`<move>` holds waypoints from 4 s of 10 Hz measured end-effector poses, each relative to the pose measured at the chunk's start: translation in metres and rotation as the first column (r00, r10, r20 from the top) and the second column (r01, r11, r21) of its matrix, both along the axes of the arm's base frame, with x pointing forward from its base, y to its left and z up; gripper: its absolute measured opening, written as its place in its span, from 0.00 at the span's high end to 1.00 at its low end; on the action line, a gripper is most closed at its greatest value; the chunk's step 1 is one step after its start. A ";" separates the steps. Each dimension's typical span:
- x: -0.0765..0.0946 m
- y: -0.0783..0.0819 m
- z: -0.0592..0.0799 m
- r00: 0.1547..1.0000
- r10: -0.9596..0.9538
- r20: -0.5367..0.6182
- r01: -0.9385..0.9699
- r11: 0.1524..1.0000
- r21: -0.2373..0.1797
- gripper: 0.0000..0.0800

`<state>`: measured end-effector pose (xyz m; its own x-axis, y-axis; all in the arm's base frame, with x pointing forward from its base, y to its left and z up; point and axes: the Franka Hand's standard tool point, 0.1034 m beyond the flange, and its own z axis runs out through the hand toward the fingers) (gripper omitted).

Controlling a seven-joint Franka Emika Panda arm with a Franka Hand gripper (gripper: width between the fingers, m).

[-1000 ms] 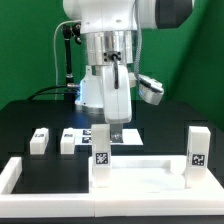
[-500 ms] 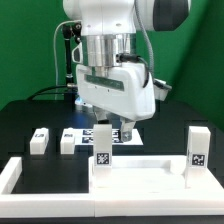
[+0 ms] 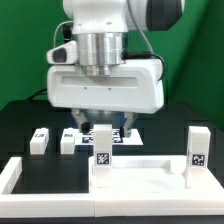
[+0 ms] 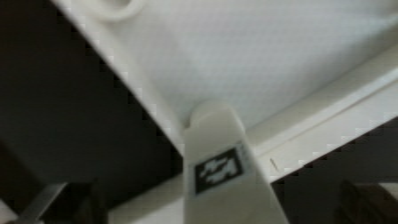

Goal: Assemble desk

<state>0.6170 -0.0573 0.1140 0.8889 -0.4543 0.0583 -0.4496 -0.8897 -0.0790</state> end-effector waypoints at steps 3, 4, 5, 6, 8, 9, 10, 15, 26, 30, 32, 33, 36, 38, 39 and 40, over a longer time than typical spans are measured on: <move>0.003 -0.012 0.001 0.949 0.314 0.013 -0.313 0.949 -0.037 0.19; 0.003 -0.011 0.001 0.955 0.298 0.013 -0.297 0.954 -0.034 0.23; 0.003 -0.011 0.001 0.958 0.287 0.013 -0.287 0.957 -0.033 0.23; 0.003 -0.011 0.001 0.960 0.279 0.013 -0.279 0.960 -0.032 0.45; 0.003 -0.010 0.000 0.989 0.148 0.010 -0.148 0.989 -0.017 0.64; 0.003 -0.010 0.000 0.997 0.072 0.008 -0.072 0.997 -0.010 0.64; 0.003 -0.010 0.000 1.000 -0.009 0.005 0.009 1.000 -0.002 0.64; 0.026 -0.002 0.001 0.856 -0.506 -0.101 0.510 0.860 0.019 0.64; 0.015 0.018 -0.003 0.527 -0.847 -0.074 0.850 0.526 0.031 0.29; 0.004 0.011 -0.007 0.848 -0.529 -0.021 0.529 0.848 0.001 0.19; 0.004 0.011 -0.007 0.911 -0.412 -0.016 0.412 0.911 -0.009 0.19; 0.004 0.010 -0.008 0.943 -0.333 -0.014 0.333 0.943 -0.018 0.19; 0.009 0.005 -0.008 0.990 0.140 0.009 -0.139 0.988 -0.071 0.19; 0.009 0.006 -0.009 0.991 0.132 0.010 -0.131 0.989 -0.067 0.22; 0.009 0.006 -0.009 0.991 0.133 0.010 -0.132 0.989 -0.067 0.42; 0.009 0.006 -0.009 0.995 0.101 0.011 -0.101 0.993 -0.062 0.42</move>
Offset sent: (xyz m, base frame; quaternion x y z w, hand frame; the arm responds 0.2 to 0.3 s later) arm 0.0000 0.0000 0.0000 0.0000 0.0000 -0.0650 0.9979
